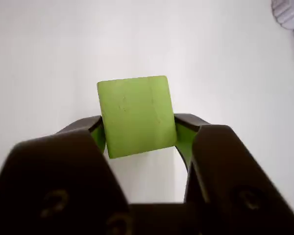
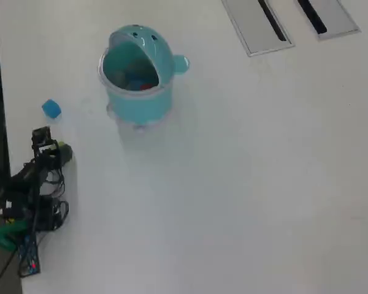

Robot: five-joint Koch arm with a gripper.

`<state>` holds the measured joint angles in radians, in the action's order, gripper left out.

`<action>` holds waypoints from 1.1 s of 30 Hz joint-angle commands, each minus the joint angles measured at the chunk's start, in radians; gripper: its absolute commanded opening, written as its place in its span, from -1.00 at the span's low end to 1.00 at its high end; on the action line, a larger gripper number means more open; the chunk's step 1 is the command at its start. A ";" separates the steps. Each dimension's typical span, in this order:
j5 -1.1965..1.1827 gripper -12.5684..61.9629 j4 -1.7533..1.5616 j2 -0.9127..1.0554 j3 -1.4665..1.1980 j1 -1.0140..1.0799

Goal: Grasp RGB lego blocks and put them in the bin one by one.

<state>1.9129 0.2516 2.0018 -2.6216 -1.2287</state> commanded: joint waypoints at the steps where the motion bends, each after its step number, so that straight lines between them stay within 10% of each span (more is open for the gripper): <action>1: 0.000 -0.35 -0.038 0.048 0.037 -0.003; 33: -0.440 -0.35 -0.318 0.179 0.528 0.212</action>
<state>1.4956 0.0460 2.2089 -2.2657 -1.0385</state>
